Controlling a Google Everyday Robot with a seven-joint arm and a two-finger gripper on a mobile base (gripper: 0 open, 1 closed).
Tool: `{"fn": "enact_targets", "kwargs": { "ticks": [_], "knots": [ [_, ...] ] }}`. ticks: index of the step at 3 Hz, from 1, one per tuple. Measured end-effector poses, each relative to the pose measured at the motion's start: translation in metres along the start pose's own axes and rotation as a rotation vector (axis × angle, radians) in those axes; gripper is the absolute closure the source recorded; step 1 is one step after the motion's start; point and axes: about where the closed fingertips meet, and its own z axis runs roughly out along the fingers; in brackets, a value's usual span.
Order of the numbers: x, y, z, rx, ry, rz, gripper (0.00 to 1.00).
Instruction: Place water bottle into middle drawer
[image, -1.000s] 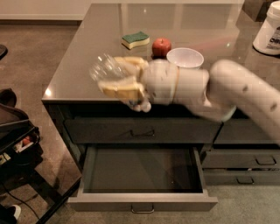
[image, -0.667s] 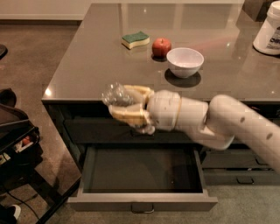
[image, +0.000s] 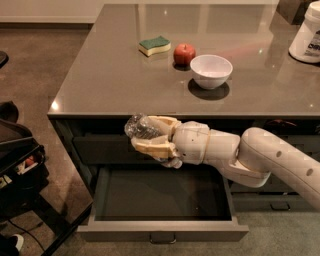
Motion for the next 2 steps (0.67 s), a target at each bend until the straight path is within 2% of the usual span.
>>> {"fn": "enact_targets", "kwargs": {
  "ticks": [1, 2],
  "knots": [
    [0.012, 0.000, 0.007, 0.004, 0.028, 0.010, 1.00],
    [0.066, 0.003, 0.026, -0.011, 0.076, 0.068, 1.00]
  ]
}}
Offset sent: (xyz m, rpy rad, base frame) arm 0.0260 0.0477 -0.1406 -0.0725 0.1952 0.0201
